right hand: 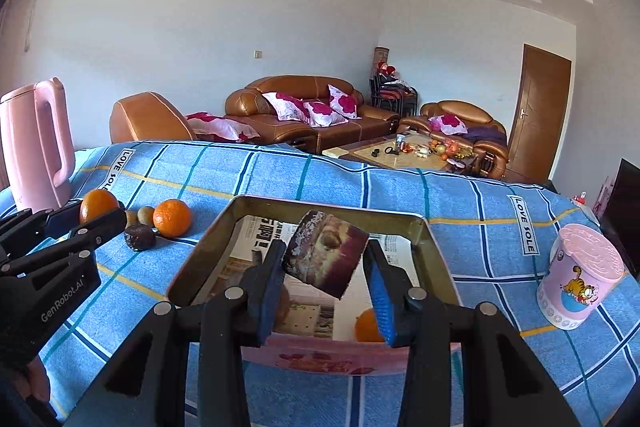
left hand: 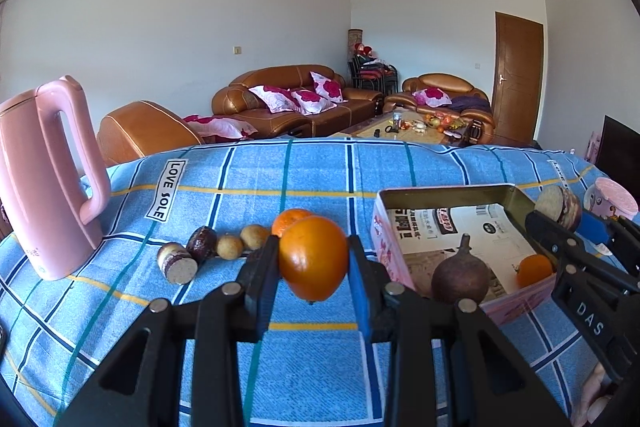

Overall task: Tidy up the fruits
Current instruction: 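Carry the snack into the pink tin and release while the left tool drops the orange in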

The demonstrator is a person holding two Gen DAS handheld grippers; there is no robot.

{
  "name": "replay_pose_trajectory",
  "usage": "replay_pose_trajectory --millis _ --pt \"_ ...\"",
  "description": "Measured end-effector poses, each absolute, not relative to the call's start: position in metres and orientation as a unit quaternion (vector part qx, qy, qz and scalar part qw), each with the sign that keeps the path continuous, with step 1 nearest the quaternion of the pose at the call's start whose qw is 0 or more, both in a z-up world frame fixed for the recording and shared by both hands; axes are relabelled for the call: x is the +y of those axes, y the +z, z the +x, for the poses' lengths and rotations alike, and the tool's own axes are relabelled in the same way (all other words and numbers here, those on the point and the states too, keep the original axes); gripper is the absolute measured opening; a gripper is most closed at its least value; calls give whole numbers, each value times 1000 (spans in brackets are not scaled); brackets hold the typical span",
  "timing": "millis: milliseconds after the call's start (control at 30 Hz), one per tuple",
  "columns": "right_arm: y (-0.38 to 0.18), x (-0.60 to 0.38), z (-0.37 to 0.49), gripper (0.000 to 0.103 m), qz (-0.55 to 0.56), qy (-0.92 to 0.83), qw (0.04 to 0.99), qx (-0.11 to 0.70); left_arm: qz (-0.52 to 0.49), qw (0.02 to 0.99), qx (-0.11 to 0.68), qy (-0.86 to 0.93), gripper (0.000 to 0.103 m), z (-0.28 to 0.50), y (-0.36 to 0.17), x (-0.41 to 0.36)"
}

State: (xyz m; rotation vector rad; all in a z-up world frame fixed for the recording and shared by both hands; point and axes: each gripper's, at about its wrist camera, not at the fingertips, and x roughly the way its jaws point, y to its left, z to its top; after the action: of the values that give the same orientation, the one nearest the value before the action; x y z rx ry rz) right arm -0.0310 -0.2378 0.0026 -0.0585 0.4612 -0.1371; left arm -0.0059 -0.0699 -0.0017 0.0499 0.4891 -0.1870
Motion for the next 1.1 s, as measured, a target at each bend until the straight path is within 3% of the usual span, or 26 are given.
replay_pose_trajectory --millis 533,833,1100 --pt "7 -317 -29 42 8 -146 963 227 43 957 228 -171 34 1 6 -146" --pt "3 -325 -10 42 20 -128 959 251 55 942 267 -194 34 21 -4 -196" --pt "-6 -324 15 42 30 -91 954 283 43 937 290 -190 34 32 -9 -192"
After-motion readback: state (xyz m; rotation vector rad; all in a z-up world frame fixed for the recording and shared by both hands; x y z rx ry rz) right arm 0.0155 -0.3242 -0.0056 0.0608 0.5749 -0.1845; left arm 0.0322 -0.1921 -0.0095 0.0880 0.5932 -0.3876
